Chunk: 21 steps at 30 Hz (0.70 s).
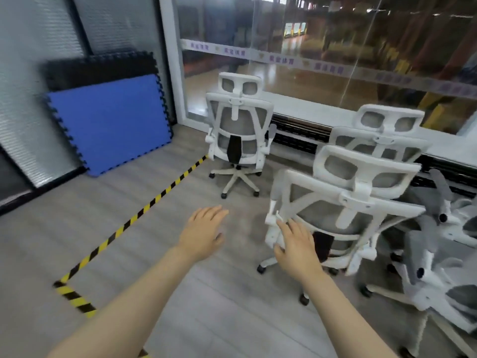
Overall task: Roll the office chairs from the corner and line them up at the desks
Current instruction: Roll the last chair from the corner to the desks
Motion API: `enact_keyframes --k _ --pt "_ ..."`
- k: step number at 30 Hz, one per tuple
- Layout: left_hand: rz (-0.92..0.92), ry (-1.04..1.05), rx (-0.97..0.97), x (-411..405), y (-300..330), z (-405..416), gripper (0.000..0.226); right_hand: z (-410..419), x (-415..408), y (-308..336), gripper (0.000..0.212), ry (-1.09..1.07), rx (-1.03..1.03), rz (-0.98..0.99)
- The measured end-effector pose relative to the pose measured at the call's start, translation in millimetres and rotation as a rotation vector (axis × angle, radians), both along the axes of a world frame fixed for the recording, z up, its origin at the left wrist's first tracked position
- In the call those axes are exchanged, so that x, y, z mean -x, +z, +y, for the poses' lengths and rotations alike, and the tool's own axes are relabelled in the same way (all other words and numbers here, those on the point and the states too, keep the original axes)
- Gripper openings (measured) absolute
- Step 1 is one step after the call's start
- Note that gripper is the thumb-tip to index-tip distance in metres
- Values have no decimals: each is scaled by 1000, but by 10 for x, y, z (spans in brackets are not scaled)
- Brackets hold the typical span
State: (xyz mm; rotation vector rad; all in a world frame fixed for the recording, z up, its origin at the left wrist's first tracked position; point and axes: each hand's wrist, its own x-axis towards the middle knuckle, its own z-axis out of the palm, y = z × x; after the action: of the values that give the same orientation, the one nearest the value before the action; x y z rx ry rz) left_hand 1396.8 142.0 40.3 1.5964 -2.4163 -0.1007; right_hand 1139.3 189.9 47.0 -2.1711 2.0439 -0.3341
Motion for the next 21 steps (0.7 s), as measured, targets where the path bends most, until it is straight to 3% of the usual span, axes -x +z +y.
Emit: enact_keyframes --k 8,15,21 --pt "137 357 -2 -2014 -5 1151 50 240 -1972 158 57 281 -2 -115" --pt "238 730 0 -3843 31 2873 43 1000 -4067 303 50 638 -4 -200" --pt "284 1034 19 -5057 210 4389 59 1734 -5679 439 47 910 -4 -270"
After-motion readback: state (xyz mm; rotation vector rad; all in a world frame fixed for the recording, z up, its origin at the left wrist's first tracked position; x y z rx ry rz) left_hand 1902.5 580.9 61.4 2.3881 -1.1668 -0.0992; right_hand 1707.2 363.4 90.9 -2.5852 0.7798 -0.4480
